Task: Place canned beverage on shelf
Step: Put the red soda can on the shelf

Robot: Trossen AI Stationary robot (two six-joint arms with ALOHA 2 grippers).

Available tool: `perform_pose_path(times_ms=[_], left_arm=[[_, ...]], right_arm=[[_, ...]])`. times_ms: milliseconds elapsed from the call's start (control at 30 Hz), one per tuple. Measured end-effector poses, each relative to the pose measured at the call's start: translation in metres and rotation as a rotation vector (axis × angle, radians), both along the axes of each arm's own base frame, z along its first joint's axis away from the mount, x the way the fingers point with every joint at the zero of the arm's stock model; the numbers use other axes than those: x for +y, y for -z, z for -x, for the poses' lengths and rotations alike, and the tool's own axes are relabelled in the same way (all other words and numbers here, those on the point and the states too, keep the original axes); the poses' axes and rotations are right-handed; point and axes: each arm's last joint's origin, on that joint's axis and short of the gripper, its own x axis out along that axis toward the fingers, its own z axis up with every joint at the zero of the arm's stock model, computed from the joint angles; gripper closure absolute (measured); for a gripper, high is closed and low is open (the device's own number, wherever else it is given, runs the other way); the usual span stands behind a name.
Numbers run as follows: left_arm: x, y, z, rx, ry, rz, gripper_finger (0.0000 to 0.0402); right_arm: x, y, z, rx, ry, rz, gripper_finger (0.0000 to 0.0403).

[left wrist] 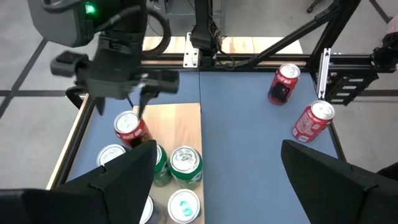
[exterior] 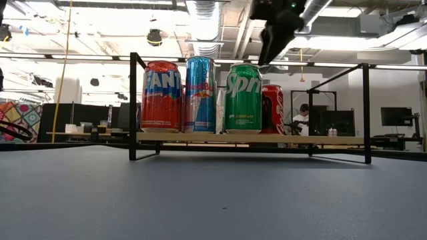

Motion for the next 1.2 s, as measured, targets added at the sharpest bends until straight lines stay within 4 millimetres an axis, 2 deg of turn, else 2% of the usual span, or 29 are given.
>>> perform_pose_path(times_ms=[133,267,400,633,900,1067,1200], left_arm=[[-0.003,0.000,0.000,0.000,0.006,0.007,0.0072],[-0.005,0.000,0.000,0.000,0.013,0.011,0.0072],[-0.009,0.000,0.001,-0.001,0.019,0.019,0.0072],[-0.010,0.000,0.001,-0.002,0.003,0.009,0.0072],[-0.009,0.000,0.001,-0.003,-0.018,-0.004,0.0072],[-0.009,0.000,0.001,-0.003,-0.018,-0.003,0.0072],[-0.009,0.000,0.001,-0.003,-0.018,-0.004,0.0072]], right_arm=[[-0.006,0.009,0.007,0.084,-0.252,-0.023,0.0112],[-0.018,0.011,0.006,0.095,-0.332,0.038,0.0111],[-0.024,0.012,0.007,0.075,-0.367,0.022,0.0111],[-0.022,0.013,0.008,0.076,-0.349,-0.025,0.0111],[-0.024,0.013,0.010,0.121,-0.275,0.028,0.0108],[-0.024,0.013,0.010,0.120,-0.268,0.024,0.0085],[-0.028,0.028,0.001,0.169,-0.256,-0.014,0.0060]])
